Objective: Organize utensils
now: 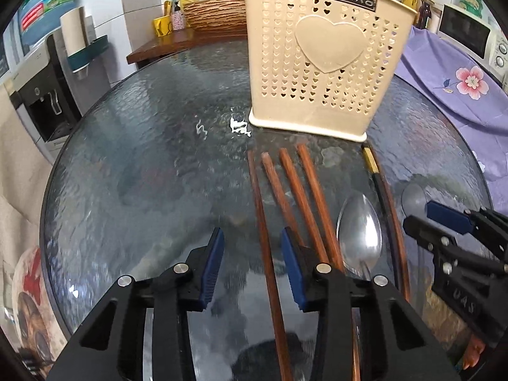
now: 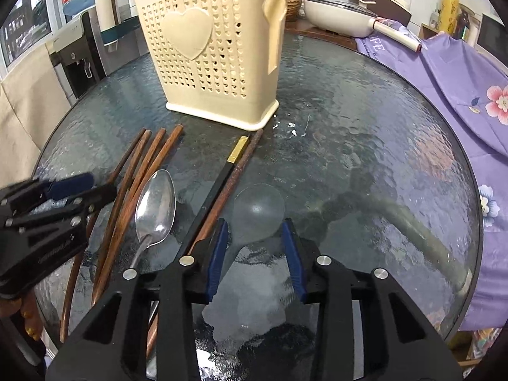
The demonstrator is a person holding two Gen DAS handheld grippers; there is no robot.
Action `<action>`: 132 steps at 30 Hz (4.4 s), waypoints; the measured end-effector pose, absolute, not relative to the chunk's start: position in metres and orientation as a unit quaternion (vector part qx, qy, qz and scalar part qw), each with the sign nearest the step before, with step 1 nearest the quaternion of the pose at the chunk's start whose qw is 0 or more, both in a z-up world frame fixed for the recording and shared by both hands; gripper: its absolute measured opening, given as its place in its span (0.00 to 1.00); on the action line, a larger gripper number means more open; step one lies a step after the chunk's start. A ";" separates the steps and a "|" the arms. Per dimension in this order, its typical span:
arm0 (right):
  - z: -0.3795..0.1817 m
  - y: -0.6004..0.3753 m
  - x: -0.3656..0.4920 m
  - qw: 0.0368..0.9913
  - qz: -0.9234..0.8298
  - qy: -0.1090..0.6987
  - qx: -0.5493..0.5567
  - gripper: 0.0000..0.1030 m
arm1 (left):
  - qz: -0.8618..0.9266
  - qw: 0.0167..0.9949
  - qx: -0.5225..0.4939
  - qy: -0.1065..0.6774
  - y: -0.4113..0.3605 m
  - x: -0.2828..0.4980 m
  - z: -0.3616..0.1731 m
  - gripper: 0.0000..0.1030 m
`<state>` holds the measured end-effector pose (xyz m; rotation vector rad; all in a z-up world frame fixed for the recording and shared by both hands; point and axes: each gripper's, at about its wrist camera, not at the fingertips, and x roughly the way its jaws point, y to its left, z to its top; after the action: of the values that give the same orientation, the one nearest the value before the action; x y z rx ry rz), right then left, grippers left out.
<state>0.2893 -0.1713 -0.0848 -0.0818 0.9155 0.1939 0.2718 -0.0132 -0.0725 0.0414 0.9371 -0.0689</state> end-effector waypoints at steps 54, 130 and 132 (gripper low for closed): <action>-0.011 -0.194 0.274 0.923 0.199 0.329 -0.011 0.09 | -0.063 0.939 -0.071 0.332 0.011 0.256 0.032 0.05; -0.055 -0.116 0.355 0.855 0.241 0.454 -0.072 0.36 | -0.066 0.937 -0.095 0.330 0.027 0.251 0.031 0.05; -0.040 -0.126 0.349 0.866 0.246 0.433 -0.050 0.36 | -0.067 0.939 -0.096 0.324 0.027 0.249 0.035 0.05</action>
<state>0.3495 -0.1260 -0.0403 -0.1057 0.9074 0.5145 0.2492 0.0272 0.0353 -0.1965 0.6626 -0.1372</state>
